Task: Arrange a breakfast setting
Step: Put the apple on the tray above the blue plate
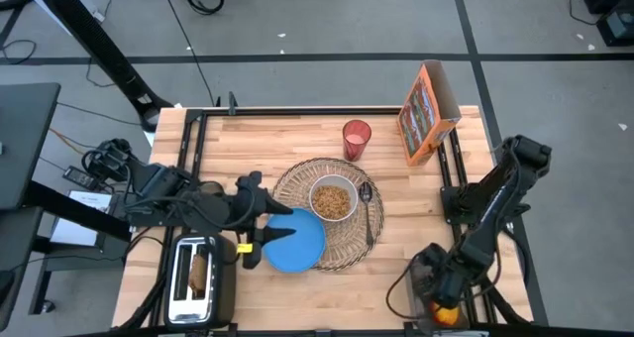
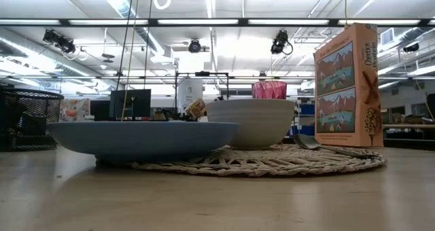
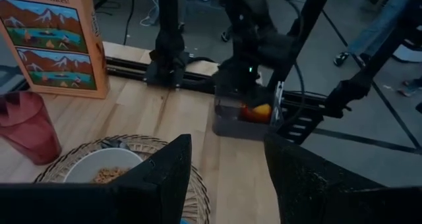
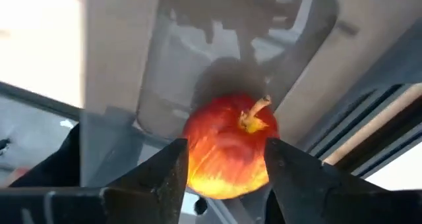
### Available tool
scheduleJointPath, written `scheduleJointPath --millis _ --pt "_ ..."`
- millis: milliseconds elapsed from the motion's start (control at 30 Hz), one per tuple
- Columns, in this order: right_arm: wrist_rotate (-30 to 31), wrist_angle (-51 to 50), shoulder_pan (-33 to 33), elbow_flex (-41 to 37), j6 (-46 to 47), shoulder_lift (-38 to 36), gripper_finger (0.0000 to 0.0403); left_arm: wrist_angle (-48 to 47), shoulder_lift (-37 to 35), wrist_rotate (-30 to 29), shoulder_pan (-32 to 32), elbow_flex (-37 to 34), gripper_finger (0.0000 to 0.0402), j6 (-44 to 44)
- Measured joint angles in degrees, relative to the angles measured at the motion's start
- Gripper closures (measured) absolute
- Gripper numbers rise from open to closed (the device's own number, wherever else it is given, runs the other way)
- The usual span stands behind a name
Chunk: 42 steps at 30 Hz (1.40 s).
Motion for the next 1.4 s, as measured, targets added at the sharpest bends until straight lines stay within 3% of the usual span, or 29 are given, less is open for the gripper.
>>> scheduleJointPath --millis 133,267,500,1167,1400 --pt "-3.3 7.04 -0.23 -5.77 3.51 0.39 0.022 -0.22 0.0 -0.02 -0.02 0.0 0.0203 0.02" --pt "-5.48 7.28 -0.34 -9.45 5.96 0.0 0.0239 -0.42 0.0 0.0 -0.02 0.0 0.0203 0.54" --pt "-8.54 17.81 -1.44 -14.31 6.9 -0.2 0.025 -0.56 0.0 0.0 -0.02 0.0 0.0203 1.35" --pt "-5.6 20.25 -3.68 -14.18 5.44 -1.45 0.0253 -1.34 0.0 0.05 0.0 0.0 0.0203 3.06" --pt "-0.66 20.33 -3.53 -14.18 -0.24 -1.45 0.0253 -1.46 -0.01 0.05 0.0 0.0 0.0203 3.06"
